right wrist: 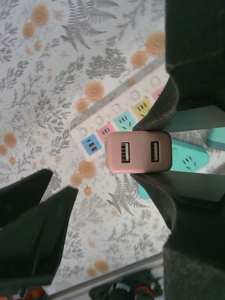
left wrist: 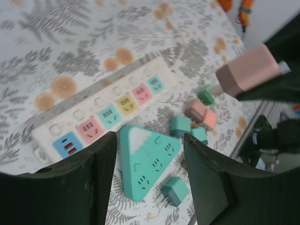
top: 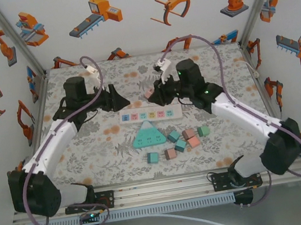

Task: Pull the plug off the socket

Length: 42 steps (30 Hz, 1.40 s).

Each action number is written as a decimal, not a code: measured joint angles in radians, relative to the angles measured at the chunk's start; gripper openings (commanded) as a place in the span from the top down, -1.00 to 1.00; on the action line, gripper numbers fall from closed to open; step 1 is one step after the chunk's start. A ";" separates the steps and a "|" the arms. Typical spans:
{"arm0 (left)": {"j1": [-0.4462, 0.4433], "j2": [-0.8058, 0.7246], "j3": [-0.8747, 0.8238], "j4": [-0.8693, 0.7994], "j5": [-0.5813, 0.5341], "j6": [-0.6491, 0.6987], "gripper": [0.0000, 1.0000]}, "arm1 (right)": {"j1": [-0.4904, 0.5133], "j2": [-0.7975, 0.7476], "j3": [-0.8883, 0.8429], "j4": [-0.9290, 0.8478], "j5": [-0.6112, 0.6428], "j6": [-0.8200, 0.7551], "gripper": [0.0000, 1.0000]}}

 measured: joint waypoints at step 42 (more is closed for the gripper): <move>-0.425 -0.069 -0.082 -0.256 0.125 0.742 -0.94 | -0.024 -0.585 -0.895 -0.132 0.132 0.840 0.42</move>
